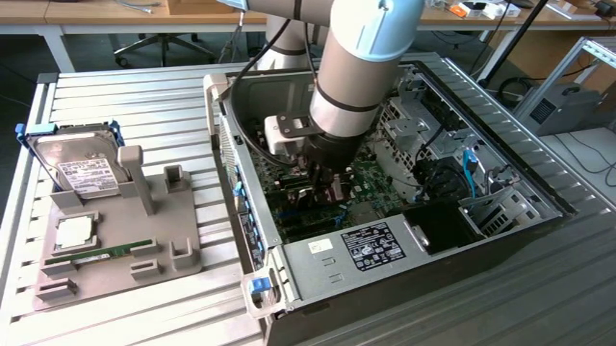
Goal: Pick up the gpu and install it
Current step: 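Insert the gpu into the slot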
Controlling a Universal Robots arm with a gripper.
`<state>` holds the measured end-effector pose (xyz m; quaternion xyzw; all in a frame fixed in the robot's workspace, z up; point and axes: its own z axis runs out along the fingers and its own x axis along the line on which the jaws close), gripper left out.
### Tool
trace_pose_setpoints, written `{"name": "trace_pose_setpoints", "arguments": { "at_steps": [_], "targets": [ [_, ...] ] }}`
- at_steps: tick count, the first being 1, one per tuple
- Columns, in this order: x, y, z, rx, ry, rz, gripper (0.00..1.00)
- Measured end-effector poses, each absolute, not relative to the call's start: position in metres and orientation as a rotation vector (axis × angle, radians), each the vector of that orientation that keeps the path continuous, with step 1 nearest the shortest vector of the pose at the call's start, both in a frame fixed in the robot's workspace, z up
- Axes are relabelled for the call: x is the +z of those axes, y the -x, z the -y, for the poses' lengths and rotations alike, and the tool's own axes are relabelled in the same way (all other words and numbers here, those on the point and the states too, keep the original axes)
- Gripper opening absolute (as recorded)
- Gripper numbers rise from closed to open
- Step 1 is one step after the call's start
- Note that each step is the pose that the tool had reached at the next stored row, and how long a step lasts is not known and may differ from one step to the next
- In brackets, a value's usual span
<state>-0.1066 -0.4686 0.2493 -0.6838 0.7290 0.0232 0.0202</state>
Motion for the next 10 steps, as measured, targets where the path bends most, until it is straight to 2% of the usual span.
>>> {"name": "trace_pose_setpoints", "arguments": {
  "at_steps": [10],
  "targets": [
    [0.2479, 0.1103, 0.4686, 0.06, 2.114, -2.253, 0.27]
  ]
}}
